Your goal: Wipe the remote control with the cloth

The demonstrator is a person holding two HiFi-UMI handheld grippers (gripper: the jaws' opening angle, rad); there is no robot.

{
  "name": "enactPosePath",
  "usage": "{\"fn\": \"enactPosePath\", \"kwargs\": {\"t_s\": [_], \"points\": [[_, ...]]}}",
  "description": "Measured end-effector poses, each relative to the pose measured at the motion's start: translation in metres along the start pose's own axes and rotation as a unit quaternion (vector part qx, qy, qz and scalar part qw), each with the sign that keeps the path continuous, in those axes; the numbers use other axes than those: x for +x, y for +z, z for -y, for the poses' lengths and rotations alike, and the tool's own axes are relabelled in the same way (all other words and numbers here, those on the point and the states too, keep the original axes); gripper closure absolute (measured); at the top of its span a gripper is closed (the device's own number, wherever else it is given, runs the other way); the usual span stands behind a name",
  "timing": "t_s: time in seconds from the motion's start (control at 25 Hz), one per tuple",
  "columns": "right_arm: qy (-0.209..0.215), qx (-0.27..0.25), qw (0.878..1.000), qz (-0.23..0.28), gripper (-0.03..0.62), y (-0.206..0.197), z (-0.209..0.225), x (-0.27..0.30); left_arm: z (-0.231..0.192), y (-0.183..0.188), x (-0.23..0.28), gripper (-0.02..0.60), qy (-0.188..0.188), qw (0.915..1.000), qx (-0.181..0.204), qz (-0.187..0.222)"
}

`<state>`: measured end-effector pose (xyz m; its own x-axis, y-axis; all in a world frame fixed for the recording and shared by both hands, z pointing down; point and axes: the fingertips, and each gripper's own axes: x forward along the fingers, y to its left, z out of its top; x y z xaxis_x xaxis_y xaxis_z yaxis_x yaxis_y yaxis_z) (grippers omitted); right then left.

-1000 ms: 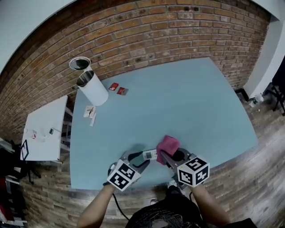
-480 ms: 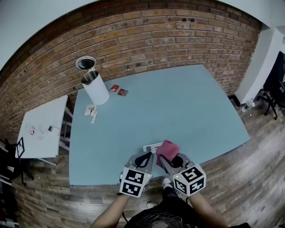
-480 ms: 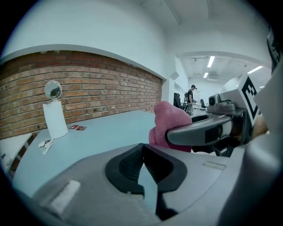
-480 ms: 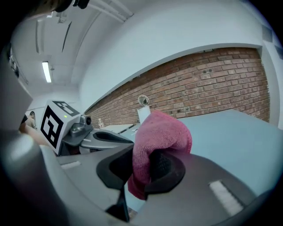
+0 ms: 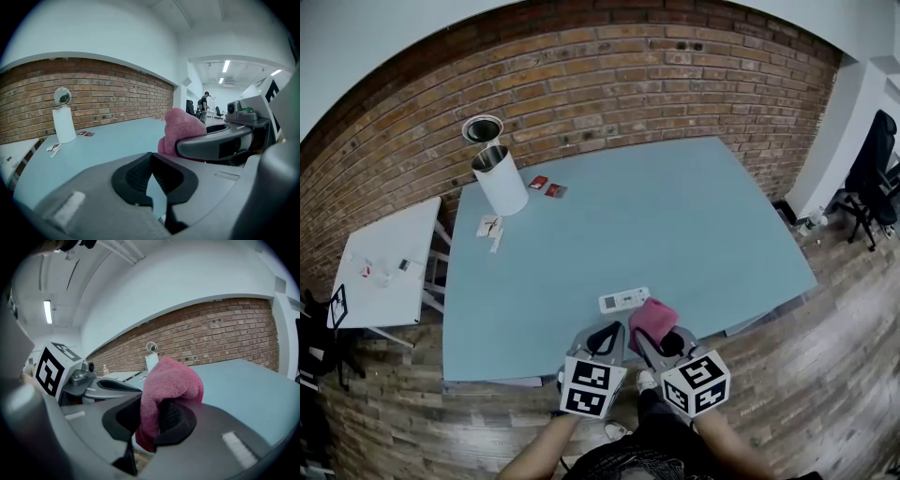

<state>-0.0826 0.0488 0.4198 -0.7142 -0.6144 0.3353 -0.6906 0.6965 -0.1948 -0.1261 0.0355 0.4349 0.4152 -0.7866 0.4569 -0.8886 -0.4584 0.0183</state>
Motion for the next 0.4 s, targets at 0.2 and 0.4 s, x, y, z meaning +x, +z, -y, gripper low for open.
{"fn": "enactPosePath", "kwargs": {"t_s": [0.2,0.4], "points": [[0.000,-0.005,1.000,-0.001,0.534,-0.0021,-0.0047,-0.0024,0.0052,-0.0017,-0.0043,0.588,-0.003,1.0000,0.004,0.003],[-0.002,-0.007,1.000,-0.001,0.534,0.0002,-0.0061,-0.0037,0.0058,-0.0008,-0.0083,0.588,-0.004,1.0000,0.005,0.004]]}}
